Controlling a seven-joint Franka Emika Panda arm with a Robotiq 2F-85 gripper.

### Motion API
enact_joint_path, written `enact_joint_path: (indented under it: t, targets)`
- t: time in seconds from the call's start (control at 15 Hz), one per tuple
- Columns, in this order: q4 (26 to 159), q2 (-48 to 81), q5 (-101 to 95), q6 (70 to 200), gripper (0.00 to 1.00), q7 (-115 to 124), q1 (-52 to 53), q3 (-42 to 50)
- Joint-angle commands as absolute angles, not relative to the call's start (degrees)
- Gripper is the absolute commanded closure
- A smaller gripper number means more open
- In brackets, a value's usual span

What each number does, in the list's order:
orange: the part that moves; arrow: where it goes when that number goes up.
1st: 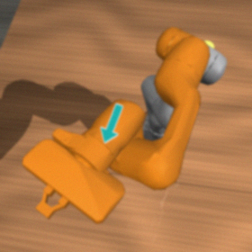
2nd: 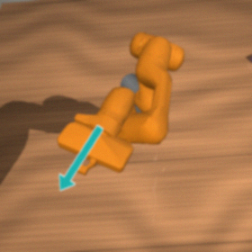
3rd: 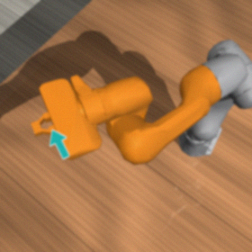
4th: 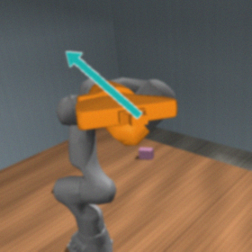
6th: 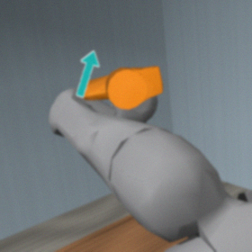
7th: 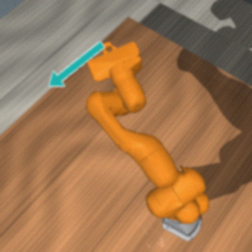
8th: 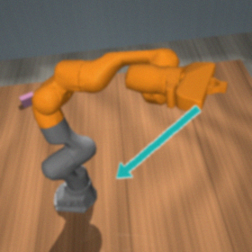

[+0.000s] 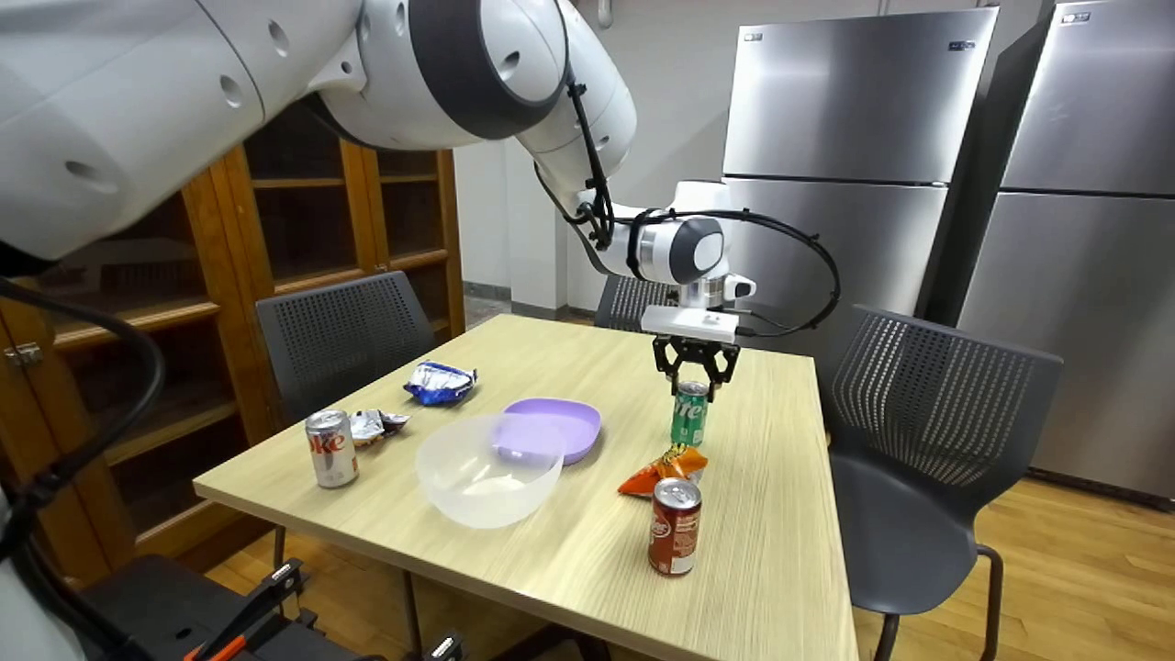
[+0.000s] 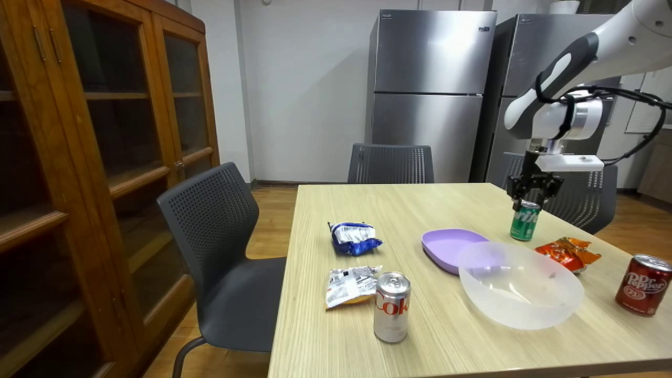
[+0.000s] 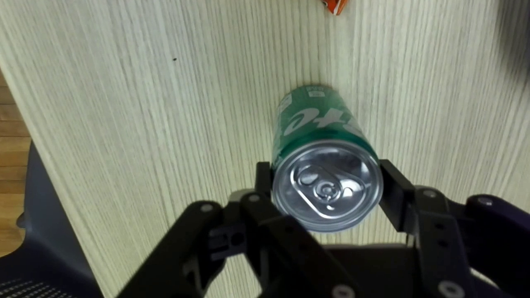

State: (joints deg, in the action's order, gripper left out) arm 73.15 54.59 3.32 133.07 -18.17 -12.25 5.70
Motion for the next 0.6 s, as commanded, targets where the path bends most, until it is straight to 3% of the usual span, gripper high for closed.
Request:
enact_joint_path:
  t: [0.0, 0.53]
  targets:
    - [71.73, 54.2, 1.53, 130.87, 0.62, -17.76, -13.06, 4.17]
    - [79.41, 47.31, 1.32, 133.32, 0.62, -17.29, -11.61, 3.27]
